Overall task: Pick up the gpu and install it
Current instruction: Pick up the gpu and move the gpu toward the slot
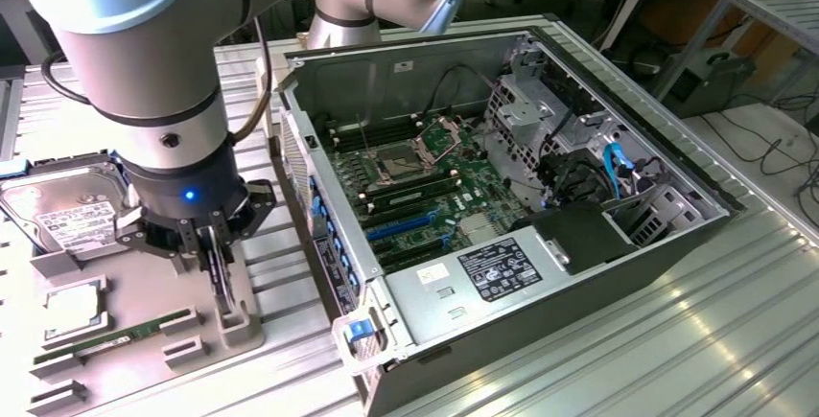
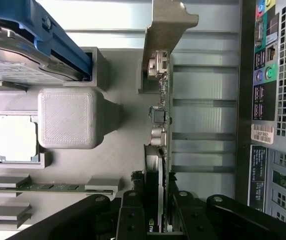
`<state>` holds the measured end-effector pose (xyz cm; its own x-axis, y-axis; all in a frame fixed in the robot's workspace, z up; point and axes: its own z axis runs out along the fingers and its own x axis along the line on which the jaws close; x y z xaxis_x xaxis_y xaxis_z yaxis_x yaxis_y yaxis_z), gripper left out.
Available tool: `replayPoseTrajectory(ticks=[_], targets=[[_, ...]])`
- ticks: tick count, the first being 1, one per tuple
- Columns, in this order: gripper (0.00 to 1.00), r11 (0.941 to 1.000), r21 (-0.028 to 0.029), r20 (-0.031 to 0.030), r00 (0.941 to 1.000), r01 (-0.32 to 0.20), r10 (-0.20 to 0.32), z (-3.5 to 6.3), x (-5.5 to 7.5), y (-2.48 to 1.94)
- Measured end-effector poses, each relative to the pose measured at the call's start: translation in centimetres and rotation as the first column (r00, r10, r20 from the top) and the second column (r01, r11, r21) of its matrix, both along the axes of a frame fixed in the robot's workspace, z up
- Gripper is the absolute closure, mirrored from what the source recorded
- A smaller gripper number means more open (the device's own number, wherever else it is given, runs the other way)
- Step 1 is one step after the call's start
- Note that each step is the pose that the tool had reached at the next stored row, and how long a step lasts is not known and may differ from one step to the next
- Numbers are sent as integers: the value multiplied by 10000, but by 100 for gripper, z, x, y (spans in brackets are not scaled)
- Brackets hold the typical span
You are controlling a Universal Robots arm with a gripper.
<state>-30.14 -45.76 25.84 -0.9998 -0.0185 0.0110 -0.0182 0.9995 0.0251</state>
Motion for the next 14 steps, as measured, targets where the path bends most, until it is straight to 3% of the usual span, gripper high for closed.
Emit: replayPoseTrajectory(ticks=[14], targets=[[73,10000,7,1,10000,0,0,93,0,0]])
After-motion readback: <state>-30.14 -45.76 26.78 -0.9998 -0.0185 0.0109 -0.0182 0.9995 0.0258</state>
